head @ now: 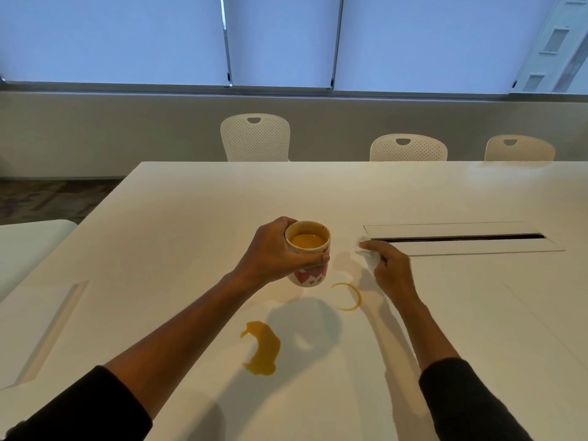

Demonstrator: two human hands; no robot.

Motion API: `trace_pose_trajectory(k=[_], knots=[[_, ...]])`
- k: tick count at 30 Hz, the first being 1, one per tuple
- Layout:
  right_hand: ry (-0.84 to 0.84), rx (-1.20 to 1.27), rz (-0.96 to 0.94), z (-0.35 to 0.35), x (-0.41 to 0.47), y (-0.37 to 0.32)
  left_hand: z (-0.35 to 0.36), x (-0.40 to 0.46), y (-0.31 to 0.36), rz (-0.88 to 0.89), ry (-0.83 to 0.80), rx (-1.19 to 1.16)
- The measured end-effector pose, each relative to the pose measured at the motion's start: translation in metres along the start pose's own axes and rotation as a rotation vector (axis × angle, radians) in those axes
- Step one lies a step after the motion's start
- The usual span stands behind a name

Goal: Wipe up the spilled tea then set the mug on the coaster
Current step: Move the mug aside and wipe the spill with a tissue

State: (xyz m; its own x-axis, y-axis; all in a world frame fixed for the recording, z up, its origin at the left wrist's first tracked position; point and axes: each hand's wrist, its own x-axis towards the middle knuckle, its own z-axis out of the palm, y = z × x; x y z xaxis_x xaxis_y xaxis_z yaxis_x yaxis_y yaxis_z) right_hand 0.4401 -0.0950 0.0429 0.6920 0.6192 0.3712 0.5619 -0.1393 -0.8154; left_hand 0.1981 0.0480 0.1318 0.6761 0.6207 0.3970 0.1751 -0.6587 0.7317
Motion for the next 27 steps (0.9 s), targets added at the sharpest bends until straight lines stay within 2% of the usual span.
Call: trace_pose_trajectory(k=[2, 6, 8, 15, 27], knots=[[-0.187, -0.141, -0.123, 0.014, 0.011, 0.008, 0.001, -0.002, -0.003, -0.009, 0.005, -0.005], [-0.696, -0.374, -0.247, 0.034, 0.022, 0.022, 0.004, -0.004, -0.008, -0.033, 0.005, -0.015], [-0.817, -0.384, -0.266, 0.035, 0.024, 0.026, 0.005, -0.004, -0.010, -0.037, 0.003, -0.007], [-0.983, -0.372, -0.308, 0.016, 0.020, 0.044, 0.014, -0.004, -0.013, -0.053, -0.002, -0.011], [-0.951, -0.285, -0.301, 0.001, -0.025, 0.060, 0.016, -0.004, -0.008, -0.038, -0.013, -0.014]])
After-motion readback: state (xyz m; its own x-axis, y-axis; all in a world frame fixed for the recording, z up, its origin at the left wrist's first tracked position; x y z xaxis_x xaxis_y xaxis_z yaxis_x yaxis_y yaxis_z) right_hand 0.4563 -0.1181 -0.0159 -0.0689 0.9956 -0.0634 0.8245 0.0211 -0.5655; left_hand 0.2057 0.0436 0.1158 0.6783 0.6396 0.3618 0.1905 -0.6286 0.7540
